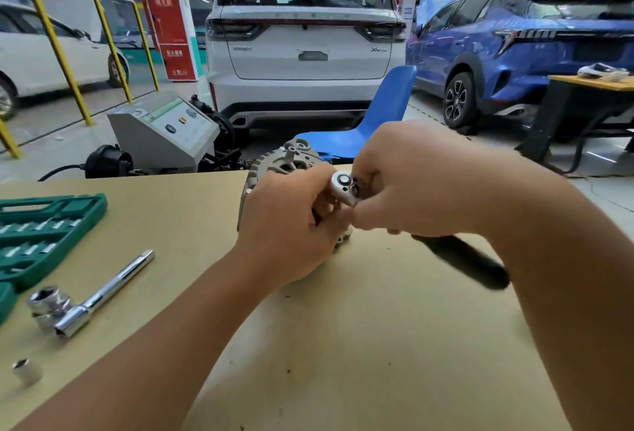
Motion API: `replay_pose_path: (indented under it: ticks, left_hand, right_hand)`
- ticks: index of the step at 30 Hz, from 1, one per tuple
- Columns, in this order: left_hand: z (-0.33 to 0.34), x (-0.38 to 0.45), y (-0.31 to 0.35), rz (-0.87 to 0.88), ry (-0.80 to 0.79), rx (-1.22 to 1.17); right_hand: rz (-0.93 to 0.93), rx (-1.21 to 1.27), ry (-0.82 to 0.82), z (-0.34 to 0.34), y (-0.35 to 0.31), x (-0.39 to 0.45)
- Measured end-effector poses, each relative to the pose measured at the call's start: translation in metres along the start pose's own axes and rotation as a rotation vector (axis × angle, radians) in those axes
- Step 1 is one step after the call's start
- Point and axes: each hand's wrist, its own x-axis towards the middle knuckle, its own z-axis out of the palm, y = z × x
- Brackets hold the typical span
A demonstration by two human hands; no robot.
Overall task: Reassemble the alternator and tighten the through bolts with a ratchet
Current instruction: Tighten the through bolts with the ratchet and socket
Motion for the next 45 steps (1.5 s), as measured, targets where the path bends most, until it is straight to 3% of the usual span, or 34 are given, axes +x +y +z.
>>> replay_pose_path:
  ticks: [5, 9, 12, 16, 21, 27, 32, 39, 42, 45]
  left_hand:
    - [-0.002, 0.003, 0.001, 0.049, -0.037, -0.066]
    - [0.001, 0.003, -0.002, 0.094, -0.015, -0.044]
    - [0.008, -0.001, -0.001, 0.078, 0.04, -0.04]
    - [0.012, -0.007, 0.0, 0.025, 0.095, -0.044]
    - [0.009, -0.007, -0.003, 0.037, 0.028, -0.031]
    - [0.01, -0.005, 0.003, 0.029, 0.073, -0.045]
    - [0.003, -0.008, -0.004, 0.054, -0.044, -0.067]
    - [0.007, -0.007, 0.001, 0.07, 0.01, -0.062]
    - [0.003, -0.008, -0.006, 0.089, -0.052, -0.086]
    - [0.004, -0.006, -0.004, 0.074, -0.012, -0.116]
  right_hand:
    - [0.045, -0.021, 0.12, 0.008, 0.002, 0.007]
    - [-0.013, -0.085, 0.025, 0.004, 0.009, 0.008]
    - [-0.008, 0.076, -0.093, -0.002, 0.012, 0.003]
    - [-0.058, -0.037, 0.018, 0.002, 0.015, 0.008]
    - [-0.055, -0.044, 0.149, 0.007, 0.018, 0.011]
    - [-0.117, 0.04, -0.013, -0.001, 0.019, 0.006]
    - [-0.109, -0.007, 0.038, 0.003, 0.019, 0.01]
    - [-0.216, 0.021, -0.068, 0.001, 0.017, 0.005]
    - [-0.149, 0.056, -0.048, 0.002, 0.015, 0.008]
    - [-0.083, 0.048, -0.04, 0.005, 0.013, 0.01]
